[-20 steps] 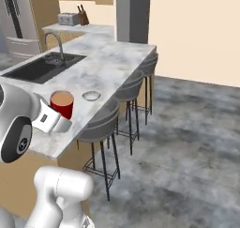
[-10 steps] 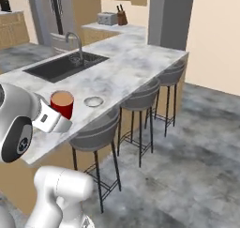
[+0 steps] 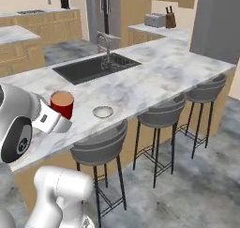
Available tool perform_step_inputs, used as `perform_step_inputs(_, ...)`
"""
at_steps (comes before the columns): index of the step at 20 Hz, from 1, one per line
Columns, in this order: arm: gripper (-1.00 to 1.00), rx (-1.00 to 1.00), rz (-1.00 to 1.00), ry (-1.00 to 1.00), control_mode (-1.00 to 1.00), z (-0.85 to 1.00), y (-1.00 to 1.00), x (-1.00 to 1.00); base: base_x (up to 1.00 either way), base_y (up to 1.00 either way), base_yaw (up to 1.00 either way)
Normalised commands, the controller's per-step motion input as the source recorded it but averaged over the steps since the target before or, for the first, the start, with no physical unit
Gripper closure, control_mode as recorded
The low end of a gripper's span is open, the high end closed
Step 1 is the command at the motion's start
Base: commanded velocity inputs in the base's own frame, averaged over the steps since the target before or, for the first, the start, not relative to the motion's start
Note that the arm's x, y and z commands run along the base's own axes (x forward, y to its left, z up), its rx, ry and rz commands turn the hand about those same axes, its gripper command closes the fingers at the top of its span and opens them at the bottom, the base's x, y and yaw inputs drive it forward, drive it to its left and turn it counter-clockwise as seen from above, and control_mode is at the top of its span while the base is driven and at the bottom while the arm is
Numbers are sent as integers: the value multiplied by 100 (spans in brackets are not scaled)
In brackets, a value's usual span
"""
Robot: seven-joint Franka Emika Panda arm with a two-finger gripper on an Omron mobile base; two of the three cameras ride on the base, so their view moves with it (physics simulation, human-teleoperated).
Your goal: Pick the cup of tea, navigate to the dining table, and place it on the saucer.
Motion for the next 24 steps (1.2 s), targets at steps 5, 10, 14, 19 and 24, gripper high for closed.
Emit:
perform_step_inputs(5,100,0,0,0,100,0,0,0,49,-48,49)
perform_step_inputs(10,100,0,0,0,100,0,0,0,35,-54,41)
perform_step_inputs(14,100,0,0,0,100,0,0,0,34,-55,42)
perform_step_inputs(19,100,0,0,0,100,0,0,0,39,-56,44)
perform_step_inputs(24,100,0,18,0,-100,-10,-18,20,26,-31,26)
